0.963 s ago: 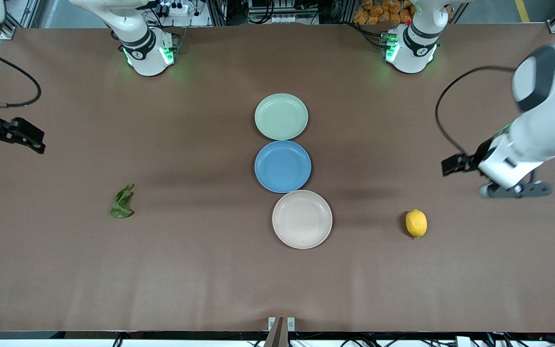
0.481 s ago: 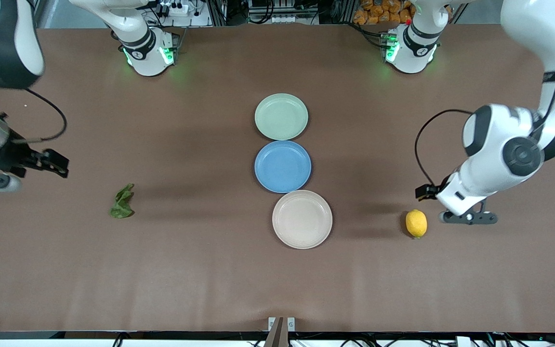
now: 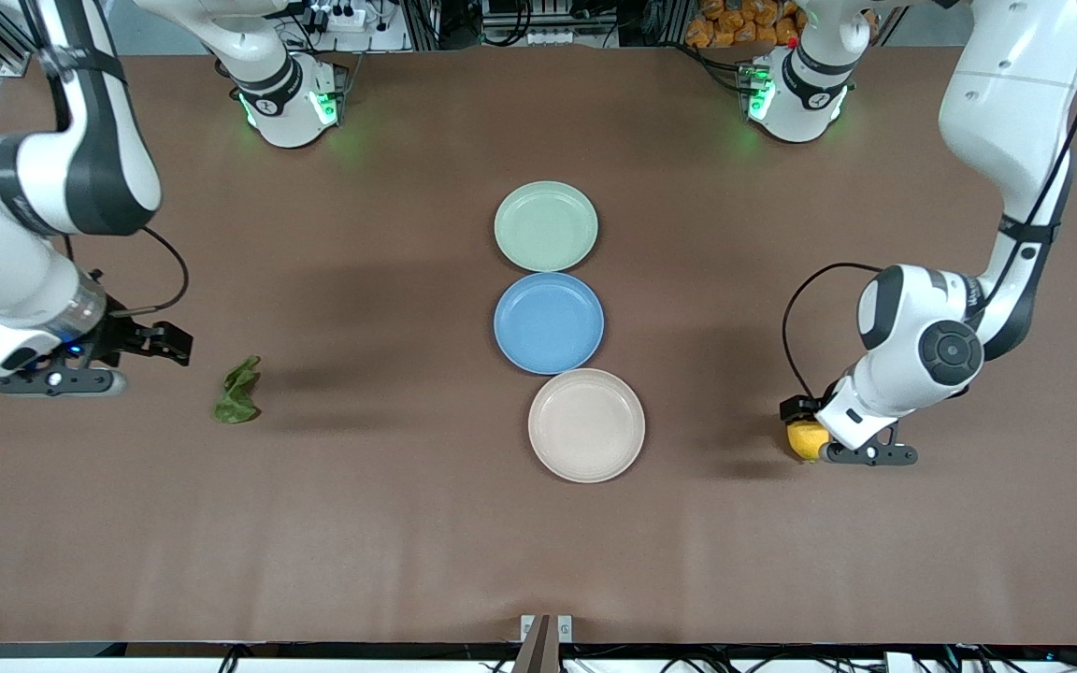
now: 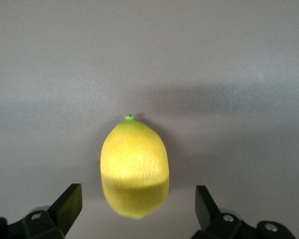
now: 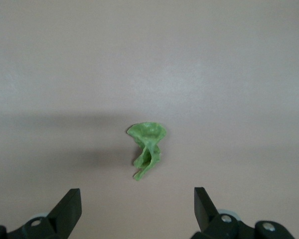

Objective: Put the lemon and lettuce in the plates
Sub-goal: 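Lower the left gripper onto the lemon while the right gripper reaches the lettuce, then close the left gripper on the lemon while the right gripper grasps the lettuce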

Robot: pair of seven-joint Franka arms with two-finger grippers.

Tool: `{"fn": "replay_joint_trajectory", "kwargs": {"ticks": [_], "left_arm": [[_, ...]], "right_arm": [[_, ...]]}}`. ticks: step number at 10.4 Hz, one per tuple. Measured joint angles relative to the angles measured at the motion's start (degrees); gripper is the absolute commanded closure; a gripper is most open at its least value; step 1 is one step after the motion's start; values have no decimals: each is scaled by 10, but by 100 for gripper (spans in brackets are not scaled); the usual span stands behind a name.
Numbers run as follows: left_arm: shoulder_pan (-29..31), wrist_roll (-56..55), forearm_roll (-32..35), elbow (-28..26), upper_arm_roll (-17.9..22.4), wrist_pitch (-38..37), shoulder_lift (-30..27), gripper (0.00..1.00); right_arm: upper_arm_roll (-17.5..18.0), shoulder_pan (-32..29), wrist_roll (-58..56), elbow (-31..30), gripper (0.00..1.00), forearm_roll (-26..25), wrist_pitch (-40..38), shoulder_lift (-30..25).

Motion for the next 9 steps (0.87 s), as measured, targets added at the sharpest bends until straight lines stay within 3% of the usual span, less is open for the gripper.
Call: {"fn": "replay_joint_trajectory", "kwargs": {"ticks": [4,5,9], "left_arm": [[-1,0,2,10,3,26,30,0],[-2,0,12,11,11,35,36,7],[0,0,52,13,19,58,55,100]], "right_arm": [[-2,-1,0,-92,0,0,138,42],[-3,-1,0,-109,0,0,168,56],[-16,-3,0,-120,0,1,248,118]]}}
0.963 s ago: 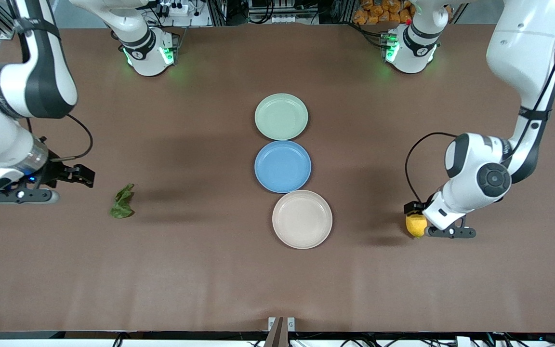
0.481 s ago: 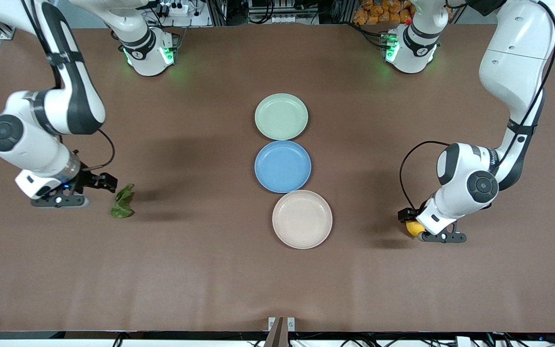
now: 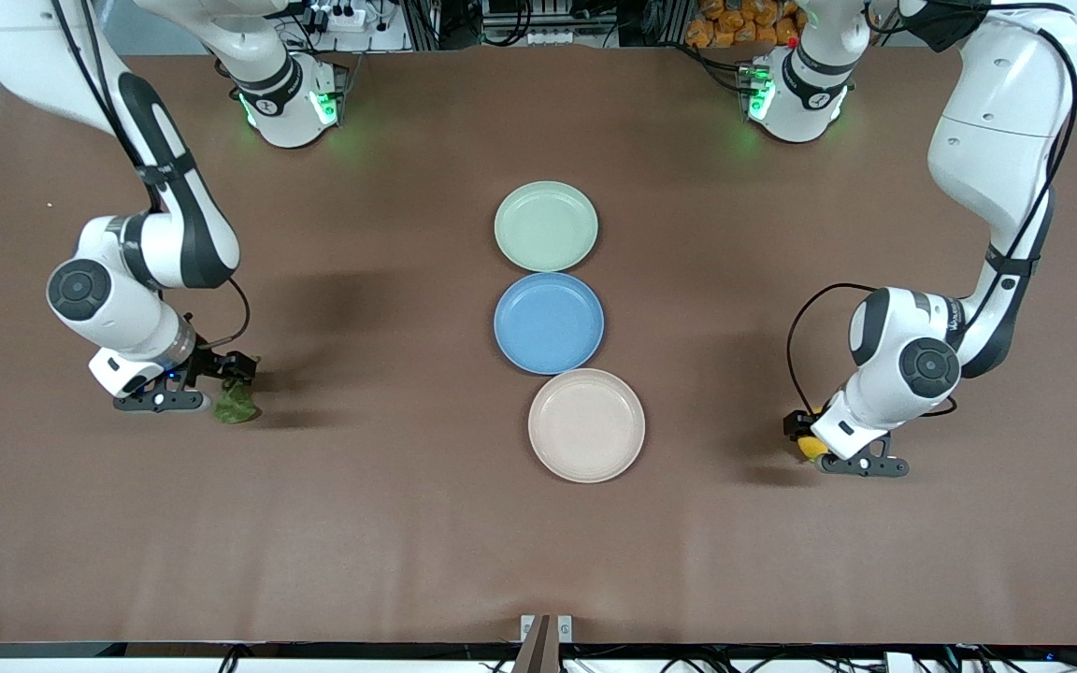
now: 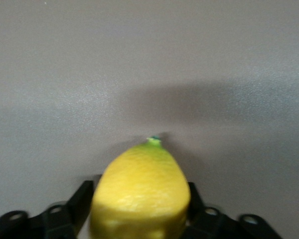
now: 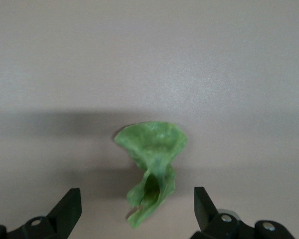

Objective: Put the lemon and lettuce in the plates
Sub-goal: 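Close the left gripper on the lemon while the right gripper grasps the lettuce, then carry the lemon onto the white plate and open the left gripper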

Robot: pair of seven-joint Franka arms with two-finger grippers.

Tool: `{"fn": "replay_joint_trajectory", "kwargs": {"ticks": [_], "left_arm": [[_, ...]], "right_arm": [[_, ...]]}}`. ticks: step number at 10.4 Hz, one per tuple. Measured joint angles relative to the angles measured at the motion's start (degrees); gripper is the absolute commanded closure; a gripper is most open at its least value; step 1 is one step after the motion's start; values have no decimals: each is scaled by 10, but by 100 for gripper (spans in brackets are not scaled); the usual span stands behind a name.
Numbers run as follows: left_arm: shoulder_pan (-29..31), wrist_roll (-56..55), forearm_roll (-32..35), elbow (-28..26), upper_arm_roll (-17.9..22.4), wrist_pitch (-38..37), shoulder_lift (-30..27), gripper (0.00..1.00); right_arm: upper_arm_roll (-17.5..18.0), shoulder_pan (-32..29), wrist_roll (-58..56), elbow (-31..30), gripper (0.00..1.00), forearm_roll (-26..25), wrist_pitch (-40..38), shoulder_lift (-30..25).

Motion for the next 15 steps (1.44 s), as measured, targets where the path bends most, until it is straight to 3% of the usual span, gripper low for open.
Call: {"fn": "replay_joint_trajectory", "kwargs": {"ticks": [4,7,10,13,15], "left_arm": [[-18,-37,0,16,-8,1,-13,100],[-89,-138,0,31,-18,-9,-53,100],[-175,-273,-3,72,-32,-14,-51,100],[-230,-330,-37,141,-32,-10,4,100],[-257,-379,-40,170,-30,9,56,100]], "right_arm": [[-7,0,1,0,0,1,50,44],[-13,-1,2,1,2,2,74,70],[-16,-1,2,9,52,3,74,78],[-16,-1,2,14,100,3,71,79],[-16,-1,2,24,100,4,57,79]]}}
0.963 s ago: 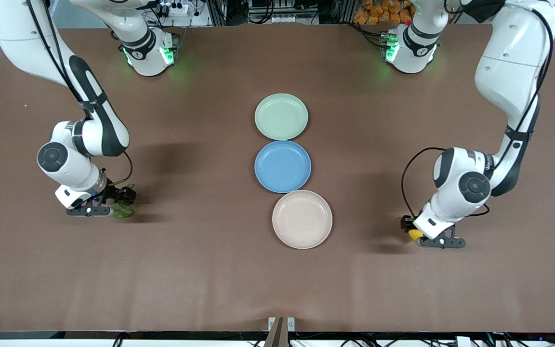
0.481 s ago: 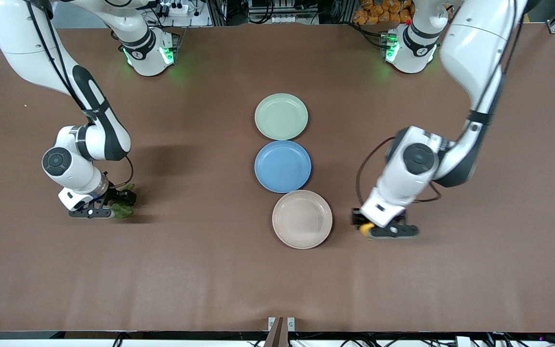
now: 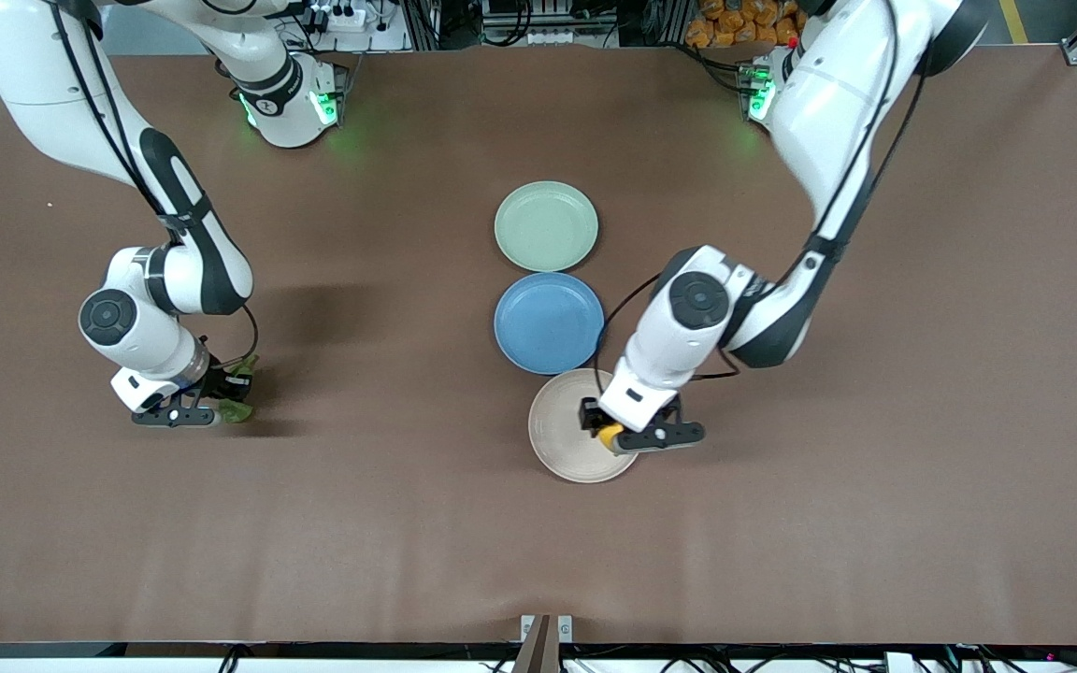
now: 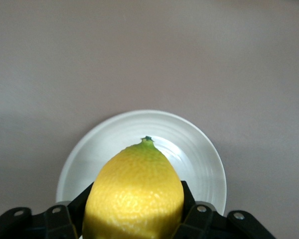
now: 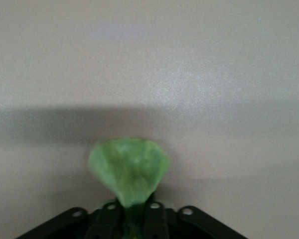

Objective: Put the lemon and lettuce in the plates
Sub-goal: 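Carry the lemon onto the white plate and open the left gripper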

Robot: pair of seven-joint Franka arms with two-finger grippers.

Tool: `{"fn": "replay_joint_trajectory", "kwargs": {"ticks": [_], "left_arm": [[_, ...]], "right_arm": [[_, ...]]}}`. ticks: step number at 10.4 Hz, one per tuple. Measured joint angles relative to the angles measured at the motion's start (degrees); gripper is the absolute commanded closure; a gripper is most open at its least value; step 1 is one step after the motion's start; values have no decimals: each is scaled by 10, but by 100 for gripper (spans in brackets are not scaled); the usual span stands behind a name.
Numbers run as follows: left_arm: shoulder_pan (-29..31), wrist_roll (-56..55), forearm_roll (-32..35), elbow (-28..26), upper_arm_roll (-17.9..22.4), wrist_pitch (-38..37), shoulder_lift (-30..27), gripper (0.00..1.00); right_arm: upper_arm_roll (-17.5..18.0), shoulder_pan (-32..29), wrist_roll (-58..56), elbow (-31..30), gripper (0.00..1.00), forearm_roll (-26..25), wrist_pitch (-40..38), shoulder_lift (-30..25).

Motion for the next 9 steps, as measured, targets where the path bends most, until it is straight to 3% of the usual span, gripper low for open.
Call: {"fn": "replay_joint_trajectory", "kwargs": {"ticks": [1,2,3,4,5,9], "left_arm": [[-8,-13,0,5,1,6,18,100],[-13,-26,0,7,1,9,30,93],[-16,-35,0,8,1,9,35,73],[-17,-39,0,8,1,9,37,41],[-17,-40,0,8,2,8,38,0],[-15,-43,0,19,5,-16,35,0]], "right_arm": [[0,0,0,5,100,0,-3,0],[1,1,0,11,100,0,-10,-1],[1,1,0,22,100,0,-35,-5],[2,2,2,35,100,3,-73,-13],[3,5,4,48,100,17,-111,-23],[29,32,7,65,100,88,-181,-52]]}}
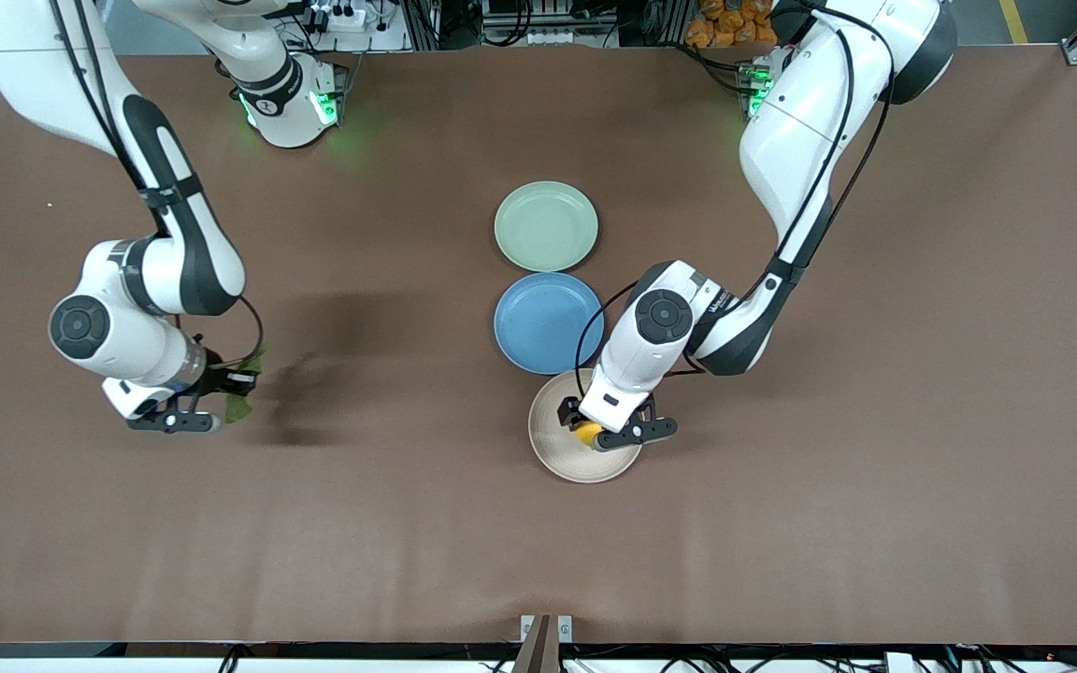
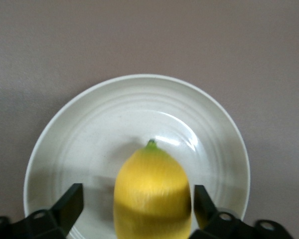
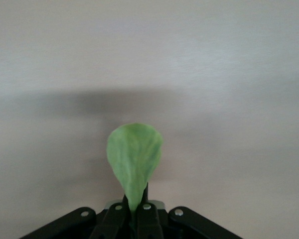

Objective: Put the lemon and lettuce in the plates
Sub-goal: 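Carry the lemon onto the white plate and open the left gripper, then carry the lettuce to the green plate while the left gripper withdraws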

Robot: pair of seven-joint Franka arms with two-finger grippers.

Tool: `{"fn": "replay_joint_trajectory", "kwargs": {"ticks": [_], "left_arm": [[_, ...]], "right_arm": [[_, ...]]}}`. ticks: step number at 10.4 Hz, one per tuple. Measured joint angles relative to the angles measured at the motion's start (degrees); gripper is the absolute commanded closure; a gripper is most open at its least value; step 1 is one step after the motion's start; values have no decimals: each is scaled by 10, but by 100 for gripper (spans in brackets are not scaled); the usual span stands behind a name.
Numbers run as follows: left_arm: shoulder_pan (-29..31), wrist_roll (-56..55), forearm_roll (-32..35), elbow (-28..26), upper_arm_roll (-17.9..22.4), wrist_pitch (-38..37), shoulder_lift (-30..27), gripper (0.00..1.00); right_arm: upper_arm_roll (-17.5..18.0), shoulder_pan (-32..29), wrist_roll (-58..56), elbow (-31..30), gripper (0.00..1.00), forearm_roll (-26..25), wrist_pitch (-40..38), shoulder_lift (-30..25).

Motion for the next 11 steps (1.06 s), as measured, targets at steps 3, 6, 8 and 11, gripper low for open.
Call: {"fn": "replay_joint_trajectory", "kwargs": {"ticks": [3,6,8,11], "left_arm": [[14,1,0,22,3,-108,-64,0],[52,46,1,27,5,-268,-186,0],[87,118,1,26,6,-356,-253,0],[135,214,1,23,5,-443,-314,0]], "right_arm": [[53,12,62,2,100,25,-19,-13],[124,30,160,3,100,25,-21,-16],[164,43,204,3,100,25,-22,-17],[214,76,270,1,100,15,-26,-17]]}}
